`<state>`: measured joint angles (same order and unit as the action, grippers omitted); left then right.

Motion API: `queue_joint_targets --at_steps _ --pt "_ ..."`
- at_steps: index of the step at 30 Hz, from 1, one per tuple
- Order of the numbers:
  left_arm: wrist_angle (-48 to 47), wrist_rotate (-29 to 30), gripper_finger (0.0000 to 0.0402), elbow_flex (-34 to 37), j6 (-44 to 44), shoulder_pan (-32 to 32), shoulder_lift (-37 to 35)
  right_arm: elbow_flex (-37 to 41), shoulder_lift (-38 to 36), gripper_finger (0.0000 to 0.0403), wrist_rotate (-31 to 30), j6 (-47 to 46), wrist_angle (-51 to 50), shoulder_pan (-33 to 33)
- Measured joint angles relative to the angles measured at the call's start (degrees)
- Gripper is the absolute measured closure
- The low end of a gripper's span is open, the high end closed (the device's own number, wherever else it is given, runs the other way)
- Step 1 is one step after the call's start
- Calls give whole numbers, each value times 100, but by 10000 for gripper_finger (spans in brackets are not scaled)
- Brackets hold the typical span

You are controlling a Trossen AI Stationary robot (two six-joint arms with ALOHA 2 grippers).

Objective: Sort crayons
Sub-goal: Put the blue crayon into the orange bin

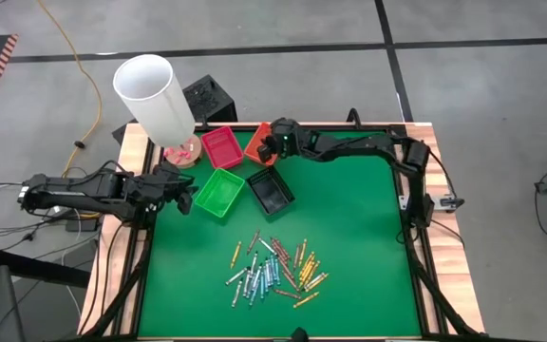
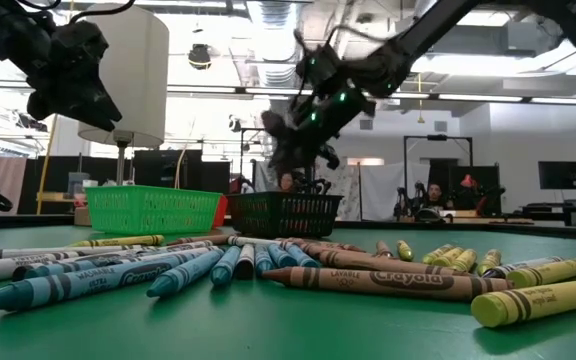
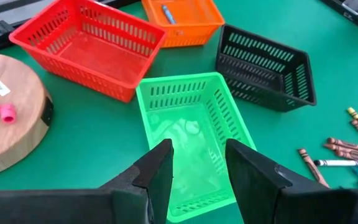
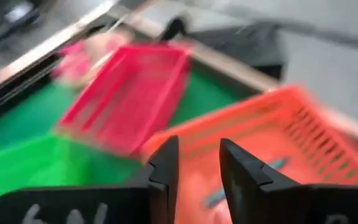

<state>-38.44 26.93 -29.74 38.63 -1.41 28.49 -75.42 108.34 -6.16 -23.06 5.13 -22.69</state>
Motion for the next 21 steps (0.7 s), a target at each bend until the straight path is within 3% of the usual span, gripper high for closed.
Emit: queue_joint_targets --at_steps 3,9,12,16,21 --pt "-47 -123 265 0 0 0 0 -7 -442 290 548 71 -1056 210" --pt "-68 -214 265 0 0 0 0 0 -1260 292 599 11 -4033 1203" --pt "-67 -222 265 0 -31 0 0 4 -1454 292 529 -109 -4897 1937" --pt "-65 -224 265 0 -39 0 0 7 -1451 292 313 -106 -4885 3008" --pt "-62 -240 265 0 -13 0 0 7 -1049 292 -86 -69 -3861 3950"
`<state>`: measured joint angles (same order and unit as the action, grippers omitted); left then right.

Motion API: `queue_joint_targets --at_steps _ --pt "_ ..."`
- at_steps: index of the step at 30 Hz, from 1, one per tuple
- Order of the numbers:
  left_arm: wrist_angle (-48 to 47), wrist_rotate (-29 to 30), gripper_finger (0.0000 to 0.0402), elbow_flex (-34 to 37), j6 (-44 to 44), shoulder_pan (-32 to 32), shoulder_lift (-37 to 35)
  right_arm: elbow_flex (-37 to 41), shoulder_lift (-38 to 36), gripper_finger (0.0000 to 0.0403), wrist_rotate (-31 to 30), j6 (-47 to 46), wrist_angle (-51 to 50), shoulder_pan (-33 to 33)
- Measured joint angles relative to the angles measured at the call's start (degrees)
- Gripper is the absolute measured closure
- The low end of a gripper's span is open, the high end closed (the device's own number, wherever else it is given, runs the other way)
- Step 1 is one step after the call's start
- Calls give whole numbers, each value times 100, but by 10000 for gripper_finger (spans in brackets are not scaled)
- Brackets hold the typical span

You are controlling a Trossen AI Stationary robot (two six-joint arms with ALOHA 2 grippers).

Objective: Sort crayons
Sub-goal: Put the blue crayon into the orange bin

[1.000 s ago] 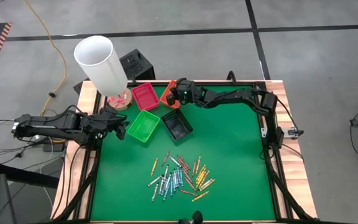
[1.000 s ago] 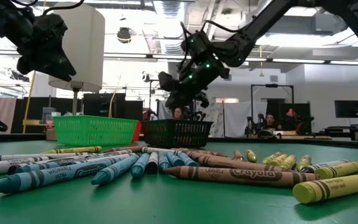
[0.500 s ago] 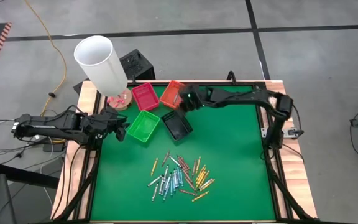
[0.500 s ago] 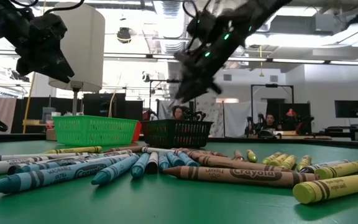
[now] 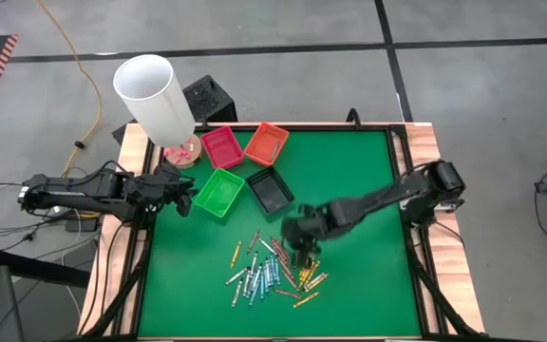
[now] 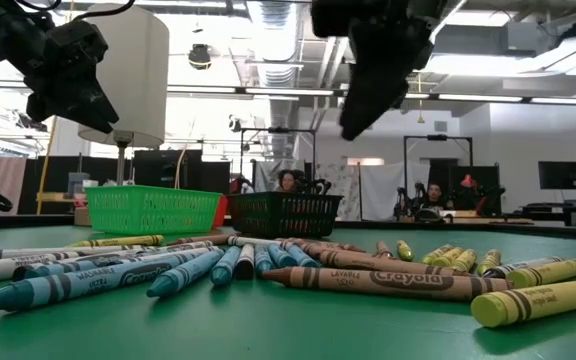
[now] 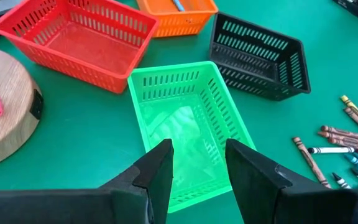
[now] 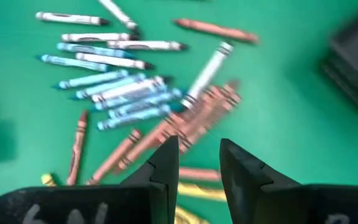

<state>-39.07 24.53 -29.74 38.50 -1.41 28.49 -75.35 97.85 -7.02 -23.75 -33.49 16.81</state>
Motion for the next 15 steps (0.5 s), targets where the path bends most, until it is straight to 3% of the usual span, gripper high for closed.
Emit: queue_joint_targets --at_steps 6,15 --pt "16 -38 265 0 11 -2 2 0 577 292 -67 869 1052 418" --pt "-5 -275 265 0 -60 -2 1 0 833 287 128 1444 1233 468"
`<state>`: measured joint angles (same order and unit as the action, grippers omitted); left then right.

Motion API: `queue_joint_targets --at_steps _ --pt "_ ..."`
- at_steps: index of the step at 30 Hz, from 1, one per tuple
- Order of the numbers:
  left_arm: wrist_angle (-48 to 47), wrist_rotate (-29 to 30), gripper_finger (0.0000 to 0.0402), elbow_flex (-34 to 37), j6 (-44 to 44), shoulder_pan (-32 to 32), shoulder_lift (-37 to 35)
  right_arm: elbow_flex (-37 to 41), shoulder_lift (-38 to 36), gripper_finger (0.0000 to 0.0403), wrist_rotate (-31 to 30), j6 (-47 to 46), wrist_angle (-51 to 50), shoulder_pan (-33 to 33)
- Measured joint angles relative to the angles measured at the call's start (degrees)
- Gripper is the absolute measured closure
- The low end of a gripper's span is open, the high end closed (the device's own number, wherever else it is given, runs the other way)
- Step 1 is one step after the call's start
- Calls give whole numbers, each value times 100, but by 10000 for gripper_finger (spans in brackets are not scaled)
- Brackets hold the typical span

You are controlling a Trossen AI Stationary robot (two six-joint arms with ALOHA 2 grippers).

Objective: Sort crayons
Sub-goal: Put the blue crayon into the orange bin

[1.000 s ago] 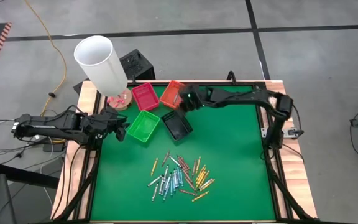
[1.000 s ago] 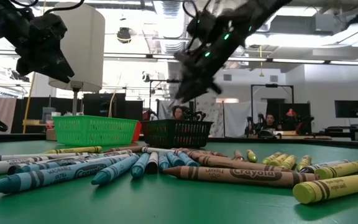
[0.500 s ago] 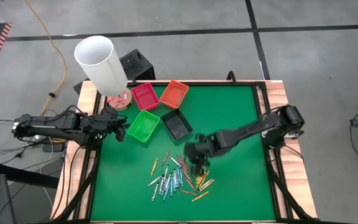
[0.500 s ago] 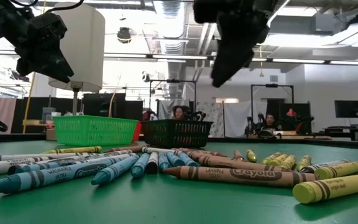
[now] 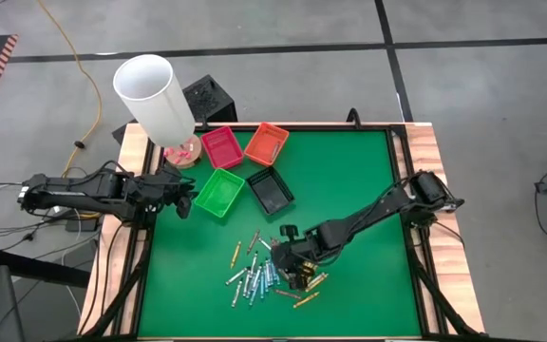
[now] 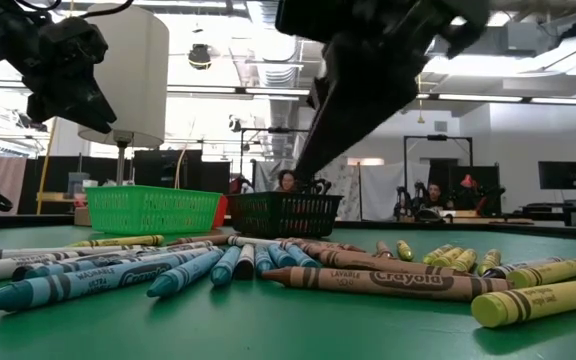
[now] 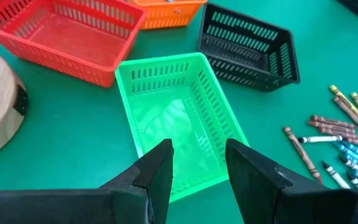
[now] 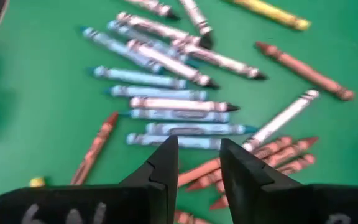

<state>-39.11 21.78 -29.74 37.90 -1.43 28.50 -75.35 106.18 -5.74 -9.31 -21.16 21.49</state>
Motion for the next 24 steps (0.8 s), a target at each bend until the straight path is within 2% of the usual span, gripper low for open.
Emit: queue_joint_targets --at_steps 7,12,15,21,24 --pt "0 144 265 0 -211 0 -1 0 -1 236 127 79 -16 97" --pt "2 20 265 0 -341 0 -1 0 -1 210 112 82 64 132" --pt "2 -46 265 0 -359 0 -1 0 -1 208 102 50 191 57" --pt "17 -66 265 0 -331 0 -1 0 -12 222 136 -735 244 -157" --pt "27 -187 265 0 -401 2 0 0 -12 228 285 -823 258 -185"
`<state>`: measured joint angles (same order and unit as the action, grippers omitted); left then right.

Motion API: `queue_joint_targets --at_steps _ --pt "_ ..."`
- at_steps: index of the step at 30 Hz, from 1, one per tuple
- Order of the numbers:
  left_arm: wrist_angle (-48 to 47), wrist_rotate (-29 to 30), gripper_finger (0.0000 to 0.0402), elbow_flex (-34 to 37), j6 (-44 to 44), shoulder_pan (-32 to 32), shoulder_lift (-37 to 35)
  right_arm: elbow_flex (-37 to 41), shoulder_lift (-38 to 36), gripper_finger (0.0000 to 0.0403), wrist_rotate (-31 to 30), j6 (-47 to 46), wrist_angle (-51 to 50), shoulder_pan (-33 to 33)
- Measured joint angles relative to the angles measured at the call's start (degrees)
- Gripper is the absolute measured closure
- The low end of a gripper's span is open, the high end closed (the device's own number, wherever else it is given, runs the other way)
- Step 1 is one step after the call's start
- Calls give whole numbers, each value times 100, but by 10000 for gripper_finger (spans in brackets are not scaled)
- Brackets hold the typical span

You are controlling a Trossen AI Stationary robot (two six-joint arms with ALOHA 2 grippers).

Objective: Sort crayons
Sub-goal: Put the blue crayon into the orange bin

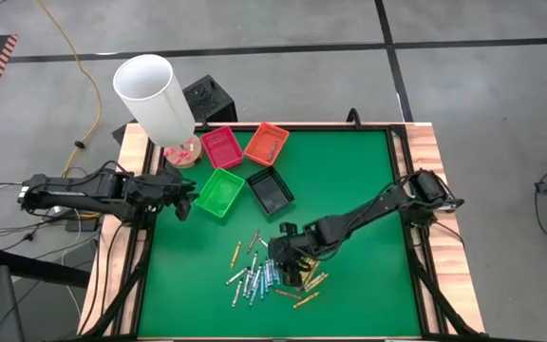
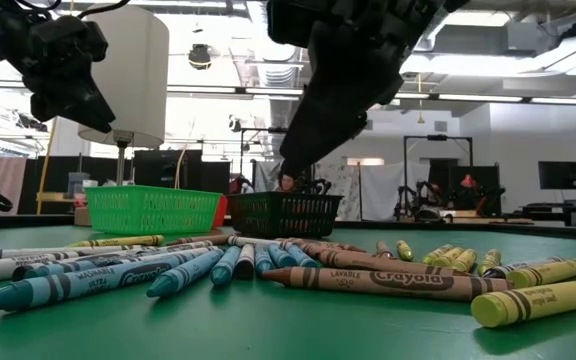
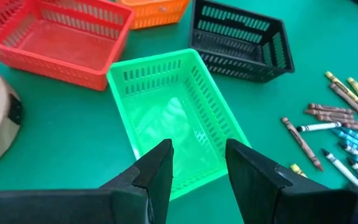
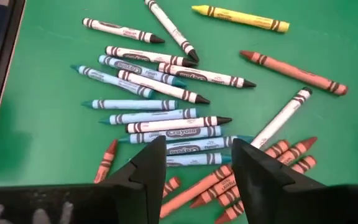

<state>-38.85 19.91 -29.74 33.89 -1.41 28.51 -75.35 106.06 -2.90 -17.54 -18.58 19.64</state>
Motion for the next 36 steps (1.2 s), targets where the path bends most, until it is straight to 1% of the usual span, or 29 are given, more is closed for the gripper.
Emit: queue_joint_targets --at_steps 6,11,14,19,27,31,36 --pt "221 -237 265 0 -28 1 -2 0 0 232 138 -19 136 14" --pt "406 -342 265 0 26 1 -2 0 0 232 144 -449 69 4" --pt "404 -349 265 0 -17 1 0 0 0 232 144 -493 -15 45" --pt "406 -351 265 0 -44 1 -2 0 36 232 144 -312 46 146" --pt "400 -335 265 0 -79 1 -2 0 385 232 169 88 79 162" --pt "389 -316 265 0 -114 1 -2 0 398 232 219 406 83 186" --pt "383 -314 265 0 -114 1 1 0 398 232 165 460 179 164"
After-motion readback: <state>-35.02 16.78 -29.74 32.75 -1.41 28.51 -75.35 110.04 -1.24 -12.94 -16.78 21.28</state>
